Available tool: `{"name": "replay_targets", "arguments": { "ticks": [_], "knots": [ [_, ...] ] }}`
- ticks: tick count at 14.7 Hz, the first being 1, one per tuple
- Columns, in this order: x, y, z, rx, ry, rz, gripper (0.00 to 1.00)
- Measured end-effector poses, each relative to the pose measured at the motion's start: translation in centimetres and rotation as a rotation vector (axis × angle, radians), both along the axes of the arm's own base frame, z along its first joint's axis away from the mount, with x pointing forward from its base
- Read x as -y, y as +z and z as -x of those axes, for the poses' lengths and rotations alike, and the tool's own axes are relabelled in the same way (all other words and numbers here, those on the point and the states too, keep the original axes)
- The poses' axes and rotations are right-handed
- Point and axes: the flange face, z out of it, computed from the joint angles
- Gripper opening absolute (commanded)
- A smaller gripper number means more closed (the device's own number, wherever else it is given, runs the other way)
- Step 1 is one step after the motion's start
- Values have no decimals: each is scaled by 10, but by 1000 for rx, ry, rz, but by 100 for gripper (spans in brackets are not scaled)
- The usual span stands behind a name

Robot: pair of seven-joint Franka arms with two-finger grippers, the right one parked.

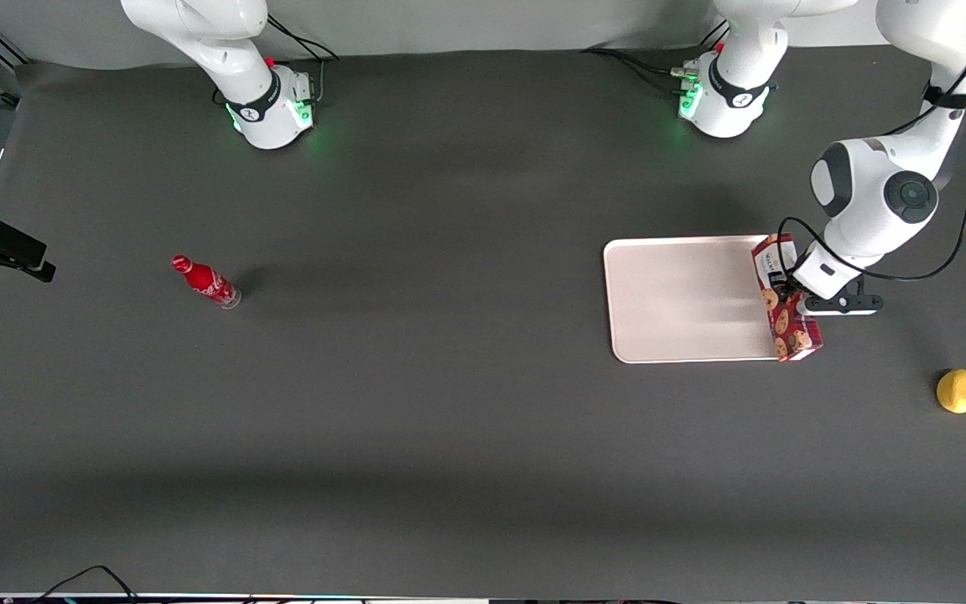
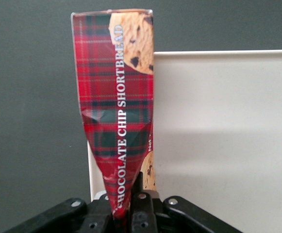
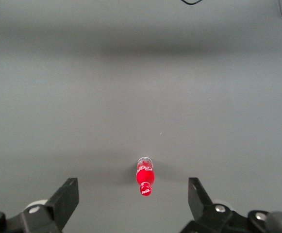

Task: Place red cookie box on tray
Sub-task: 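Lower the box onto the tray and open the left gripper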

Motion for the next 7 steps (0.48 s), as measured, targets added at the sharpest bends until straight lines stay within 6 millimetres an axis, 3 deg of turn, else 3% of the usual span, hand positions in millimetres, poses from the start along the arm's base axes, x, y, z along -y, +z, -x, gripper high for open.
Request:
{"name": "replay_targets", "arguments": {
  "ticks": [1, 2, 3, 7],
  "knots": [
    [0, -1, 0, -2, 1, 0, 32],
    [-1, -1, 0, -3, 1, 0, 88],
    [-1, -1, 0, -3, 1, 0, 100],
    [-1, 0, -1, 1, 2, 0, 100]
  ]
}}
